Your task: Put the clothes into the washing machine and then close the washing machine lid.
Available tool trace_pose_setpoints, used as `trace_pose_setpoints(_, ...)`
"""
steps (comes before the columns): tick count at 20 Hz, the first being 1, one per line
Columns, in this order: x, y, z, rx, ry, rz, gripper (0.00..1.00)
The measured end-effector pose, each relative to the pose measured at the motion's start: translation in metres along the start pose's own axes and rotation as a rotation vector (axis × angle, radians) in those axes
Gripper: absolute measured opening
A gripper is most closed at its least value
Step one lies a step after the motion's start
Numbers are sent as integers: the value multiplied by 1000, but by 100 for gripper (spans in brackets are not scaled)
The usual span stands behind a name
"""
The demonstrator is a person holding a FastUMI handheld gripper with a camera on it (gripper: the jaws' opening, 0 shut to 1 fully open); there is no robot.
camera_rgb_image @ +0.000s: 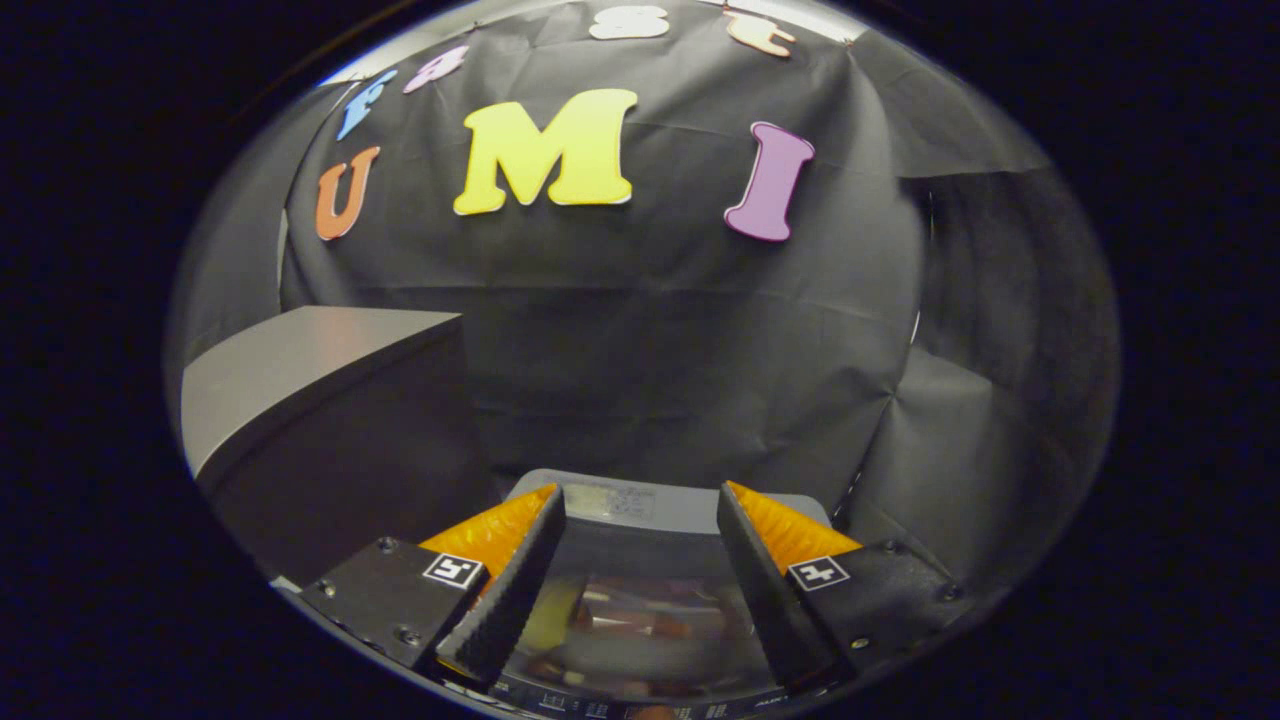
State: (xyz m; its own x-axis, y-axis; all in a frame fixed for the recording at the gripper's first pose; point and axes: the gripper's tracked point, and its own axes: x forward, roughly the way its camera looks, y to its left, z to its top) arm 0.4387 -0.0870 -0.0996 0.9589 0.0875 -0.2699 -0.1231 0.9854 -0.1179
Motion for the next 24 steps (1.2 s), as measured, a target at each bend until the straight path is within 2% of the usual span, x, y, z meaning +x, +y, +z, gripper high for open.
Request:
trace_pose_setpoints(5,-17,13,-6,-41,1,23,96)
trace_pose_setpoints(9,-67,8,7,-22,-35,-59,98)
trace_pose_setpoints(16,-228,23,39,150,-174,-132,99)
trace_pose_setpoints(21,-349,43,37,158,-230,-171,100)
trace_pose_setpoints(24,-404,63,42,160,-266,-157,100)
